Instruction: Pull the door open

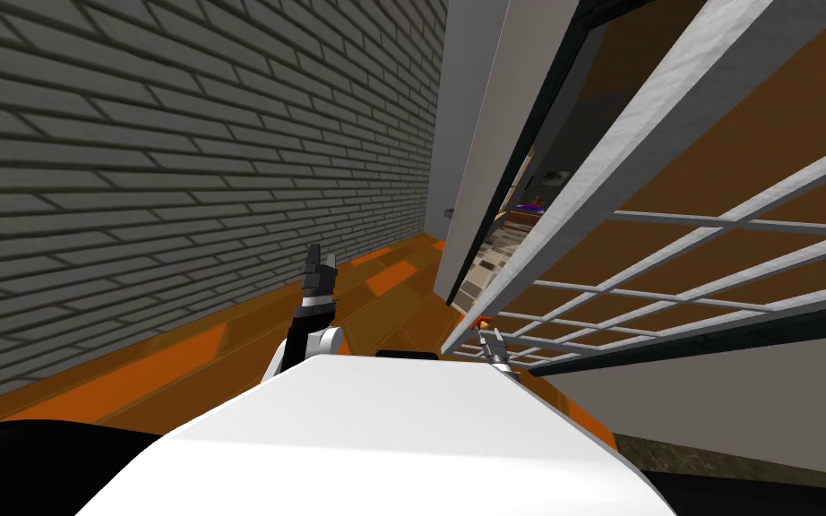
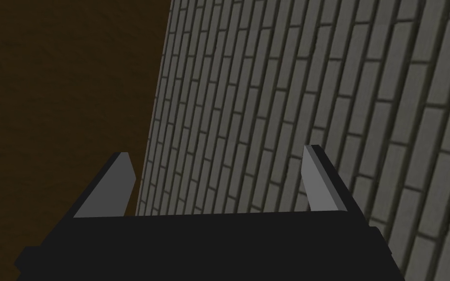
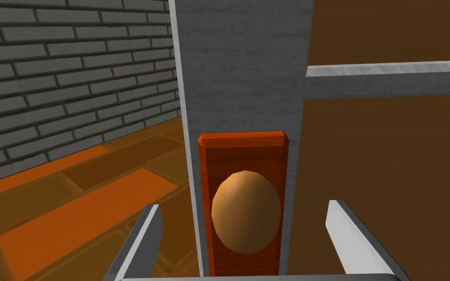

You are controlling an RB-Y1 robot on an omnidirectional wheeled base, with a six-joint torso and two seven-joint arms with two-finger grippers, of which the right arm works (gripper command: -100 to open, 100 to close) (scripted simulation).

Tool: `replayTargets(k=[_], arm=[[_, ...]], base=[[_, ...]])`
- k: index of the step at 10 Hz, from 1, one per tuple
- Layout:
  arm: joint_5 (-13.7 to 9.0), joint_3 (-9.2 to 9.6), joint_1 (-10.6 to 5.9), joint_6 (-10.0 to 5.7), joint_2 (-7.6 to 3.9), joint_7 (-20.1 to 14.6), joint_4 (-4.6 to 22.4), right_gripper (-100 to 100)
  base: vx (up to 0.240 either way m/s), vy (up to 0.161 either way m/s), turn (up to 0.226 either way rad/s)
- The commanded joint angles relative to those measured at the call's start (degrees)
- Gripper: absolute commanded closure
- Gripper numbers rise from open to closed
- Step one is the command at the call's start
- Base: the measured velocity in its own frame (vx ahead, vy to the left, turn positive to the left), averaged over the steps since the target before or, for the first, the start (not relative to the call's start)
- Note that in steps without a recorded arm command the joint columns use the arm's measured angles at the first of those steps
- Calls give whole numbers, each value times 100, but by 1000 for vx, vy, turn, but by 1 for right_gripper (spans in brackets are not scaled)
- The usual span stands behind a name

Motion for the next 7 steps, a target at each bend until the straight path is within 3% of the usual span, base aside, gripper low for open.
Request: replayTargets(k=[1, 2, 7], arm=[[0, 0, 0, 0, 0, 0, 0, -100], [0, 0, 0, 0, 0, 0, 0, 100], [0, 0, 0, 0, 0, 0, 0, 100]], base=[[101, -22, 18], [-10, 1, -11], [-20, 3, -1]])
